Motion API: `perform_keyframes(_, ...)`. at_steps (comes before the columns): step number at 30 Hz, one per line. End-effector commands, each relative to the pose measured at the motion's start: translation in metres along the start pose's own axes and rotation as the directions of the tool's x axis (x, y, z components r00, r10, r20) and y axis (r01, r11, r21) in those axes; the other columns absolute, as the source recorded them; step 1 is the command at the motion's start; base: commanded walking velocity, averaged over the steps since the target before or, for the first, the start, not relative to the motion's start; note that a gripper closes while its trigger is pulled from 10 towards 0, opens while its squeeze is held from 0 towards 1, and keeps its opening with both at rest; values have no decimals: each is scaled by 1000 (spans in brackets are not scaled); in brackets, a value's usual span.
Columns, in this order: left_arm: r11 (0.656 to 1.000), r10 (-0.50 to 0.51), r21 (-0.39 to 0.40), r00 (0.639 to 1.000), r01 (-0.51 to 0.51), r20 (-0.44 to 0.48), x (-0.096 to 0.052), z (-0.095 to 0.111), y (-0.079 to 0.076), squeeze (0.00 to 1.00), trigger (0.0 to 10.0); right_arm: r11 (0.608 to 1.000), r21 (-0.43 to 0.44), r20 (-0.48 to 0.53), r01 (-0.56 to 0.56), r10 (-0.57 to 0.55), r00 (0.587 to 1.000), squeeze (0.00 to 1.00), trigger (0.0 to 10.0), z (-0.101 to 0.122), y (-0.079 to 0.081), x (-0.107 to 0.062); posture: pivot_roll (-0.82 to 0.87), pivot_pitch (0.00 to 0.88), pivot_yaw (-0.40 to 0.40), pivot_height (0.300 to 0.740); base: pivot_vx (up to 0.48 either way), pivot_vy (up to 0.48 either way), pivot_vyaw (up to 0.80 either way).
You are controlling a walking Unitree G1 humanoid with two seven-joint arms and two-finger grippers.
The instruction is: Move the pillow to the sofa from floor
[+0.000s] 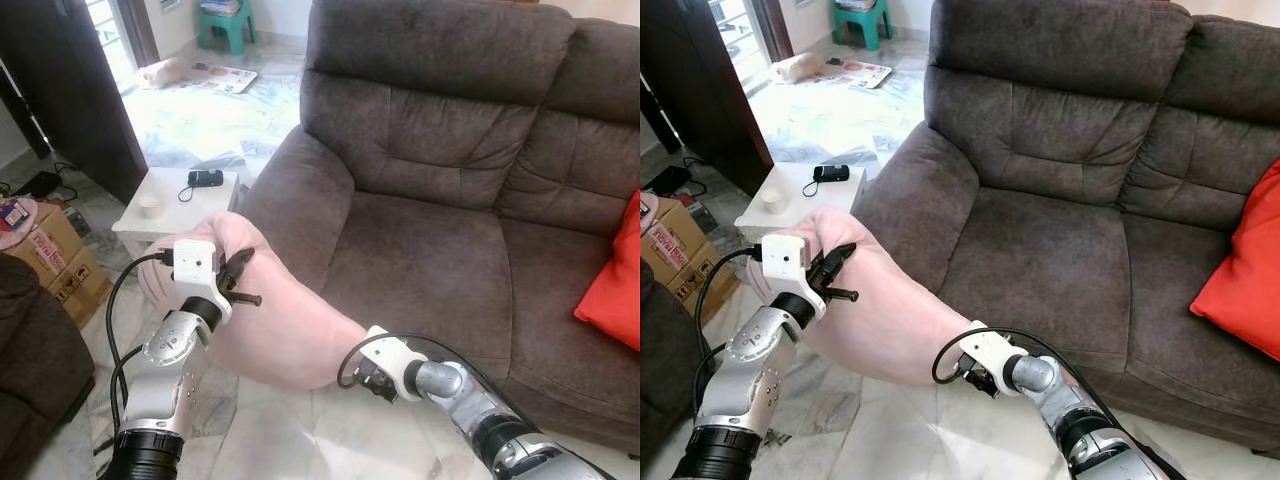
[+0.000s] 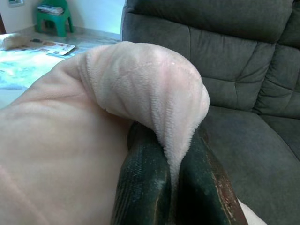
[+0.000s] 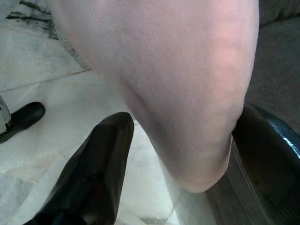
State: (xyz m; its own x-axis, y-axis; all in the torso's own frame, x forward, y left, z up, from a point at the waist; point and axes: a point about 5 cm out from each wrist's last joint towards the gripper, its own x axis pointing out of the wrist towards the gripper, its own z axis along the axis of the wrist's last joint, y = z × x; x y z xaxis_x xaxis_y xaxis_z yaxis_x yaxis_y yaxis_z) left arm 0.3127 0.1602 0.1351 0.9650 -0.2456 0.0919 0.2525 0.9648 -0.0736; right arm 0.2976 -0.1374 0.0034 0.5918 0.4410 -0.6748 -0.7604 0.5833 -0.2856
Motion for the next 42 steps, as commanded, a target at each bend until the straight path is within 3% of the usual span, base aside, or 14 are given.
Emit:
perform_keyframes(1, 999, -48, 8, 990, 47, 130, 8, 30, -9, 0, 10000, 1000, 14, 0, 3, -3, 1000, 0, 0, -3, 0, -1, 44, 33, -28, 740, 0, 0, 0)
perform_keyframes(31, 999, -46, 15, 992, 45, 115, 7, 27, -8, 0, 10000, 999, 41, 24, 23, -24, 999, 0, 0, 1, 0, 0, 48, 45, -22, 740, 0, 0, 0)
perform_keyframes(39, 999, -46, 31, 995, 43, 84, 5, 21, -7, 0, 10000, 989, 114, 100, 91, -103, 990, 0, 0, 14, -19, -4, 44, 50, -15, 740, 0, 0, 0)
perform_keyframes(42, 998, -32, 48, 998, 30, 45, 2, 12, -5, 0, 10000, 969, 171, 154, 177, -203, 967, 0, 0, 23, -34, -10, 42, 47, -15, 740, 0, 0, 0)
